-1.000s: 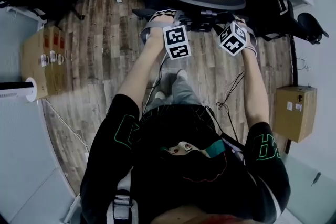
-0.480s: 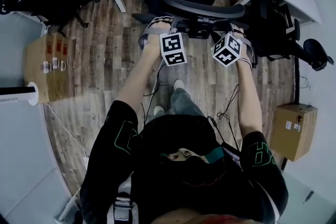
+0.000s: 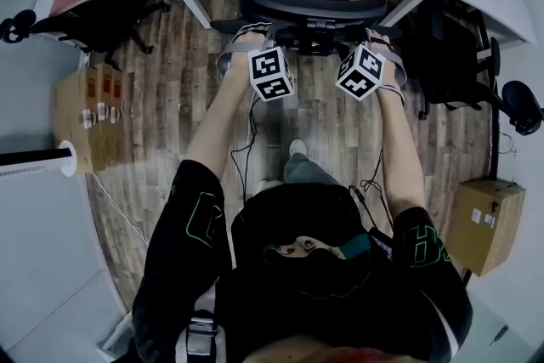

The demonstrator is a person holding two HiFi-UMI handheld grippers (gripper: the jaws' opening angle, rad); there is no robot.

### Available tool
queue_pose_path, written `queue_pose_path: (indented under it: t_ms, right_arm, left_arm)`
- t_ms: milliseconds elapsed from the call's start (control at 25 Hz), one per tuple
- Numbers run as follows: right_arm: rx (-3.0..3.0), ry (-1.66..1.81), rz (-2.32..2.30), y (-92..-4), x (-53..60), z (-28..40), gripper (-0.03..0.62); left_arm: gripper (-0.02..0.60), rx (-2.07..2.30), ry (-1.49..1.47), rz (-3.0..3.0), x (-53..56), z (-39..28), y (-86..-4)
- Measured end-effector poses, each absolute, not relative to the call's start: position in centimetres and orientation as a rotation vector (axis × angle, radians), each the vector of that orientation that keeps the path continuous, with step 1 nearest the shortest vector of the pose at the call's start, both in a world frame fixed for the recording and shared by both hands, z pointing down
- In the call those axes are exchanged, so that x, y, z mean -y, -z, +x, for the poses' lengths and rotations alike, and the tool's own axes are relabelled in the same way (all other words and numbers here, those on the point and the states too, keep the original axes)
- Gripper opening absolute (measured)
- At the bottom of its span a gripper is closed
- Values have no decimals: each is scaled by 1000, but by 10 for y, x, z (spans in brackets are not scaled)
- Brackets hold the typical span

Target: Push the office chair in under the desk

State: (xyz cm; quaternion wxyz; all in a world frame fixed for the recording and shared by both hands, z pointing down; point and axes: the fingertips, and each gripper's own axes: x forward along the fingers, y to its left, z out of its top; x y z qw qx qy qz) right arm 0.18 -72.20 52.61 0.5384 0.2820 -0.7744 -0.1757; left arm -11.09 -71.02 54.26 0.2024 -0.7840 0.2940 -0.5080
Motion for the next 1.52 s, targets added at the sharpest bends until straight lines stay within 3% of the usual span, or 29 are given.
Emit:
queue_pose_path:
  t_ms: [1520]
  right_arm:
    - [1844, 480, 722, -524, 925, -40, 175]
  left_arm:
    - [138, -833, 1361, -2181, 913, -154, -536]
